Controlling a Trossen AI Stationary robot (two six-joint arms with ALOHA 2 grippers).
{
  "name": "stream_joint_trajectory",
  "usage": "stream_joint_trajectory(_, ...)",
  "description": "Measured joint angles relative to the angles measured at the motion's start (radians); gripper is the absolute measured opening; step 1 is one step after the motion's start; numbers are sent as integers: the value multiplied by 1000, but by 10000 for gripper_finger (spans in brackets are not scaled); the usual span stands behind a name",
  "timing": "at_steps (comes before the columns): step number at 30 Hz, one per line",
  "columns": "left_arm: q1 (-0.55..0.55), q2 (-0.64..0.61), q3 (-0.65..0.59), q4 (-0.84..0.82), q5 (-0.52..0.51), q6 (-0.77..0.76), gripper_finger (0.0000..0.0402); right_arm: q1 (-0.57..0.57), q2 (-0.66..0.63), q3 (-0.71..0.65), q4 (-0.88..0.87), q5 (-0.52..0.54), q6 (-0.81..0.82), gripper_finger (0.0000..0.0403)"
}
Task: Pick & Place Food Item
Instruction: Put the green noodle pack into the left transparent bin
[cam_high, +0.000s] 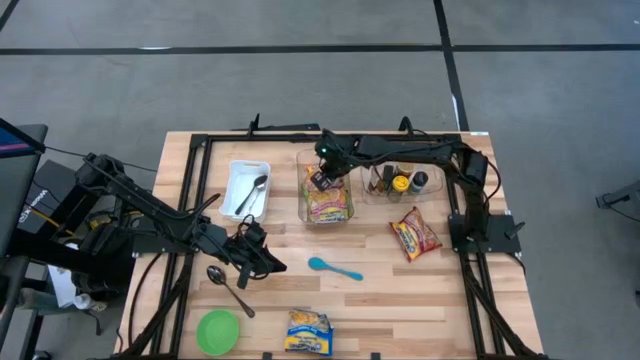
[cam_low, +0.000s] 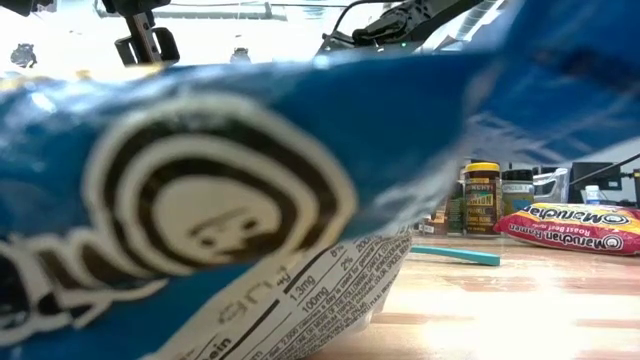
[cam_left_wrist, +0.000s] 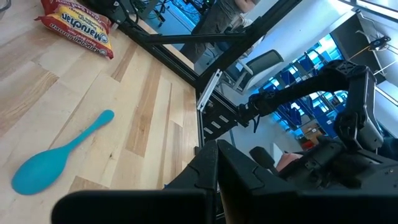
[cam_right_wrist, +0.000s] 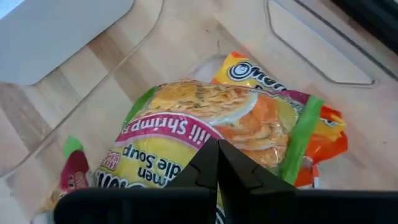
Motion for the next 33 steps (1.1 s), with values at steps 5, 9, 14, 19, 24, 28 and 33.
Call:
stream_joint_trajectory(5, 0, 0, 0, 0, 0, 0, 0, -7, 0, 0, -35, 0, 2, 0)
stream_joint_trajectory(9, 0, 0, 0, 0, 0, 0, 0, -12, 0, 0, -62, 18, 4, 0)
stream_joint_trajectory(14, 0, 0, 0, 0, 1, 0, 0, -13, 0, 0, -77, 76, 36, 0)
stream_joint_trajectory(19, 0, 0, 0, 1, 1, 0, 0, -17, 0, 0, -121, 78, 36, 0)
stream_joint_trajectory(24, 0, 0, 0, 1, 2, 0, 0, -17, -1, 0, -149, 96, 51, 0)
stream_joint_trajectory(28, 0, 0, 0, 1, 5, 0, 0, -16, -1, 0, -171, 104, 50, 0)
stream_joint_trajectory(33, 0, 0, 0, 1, 5, 0, 0, -10, -2, 0, -159, 106, 51, 0)
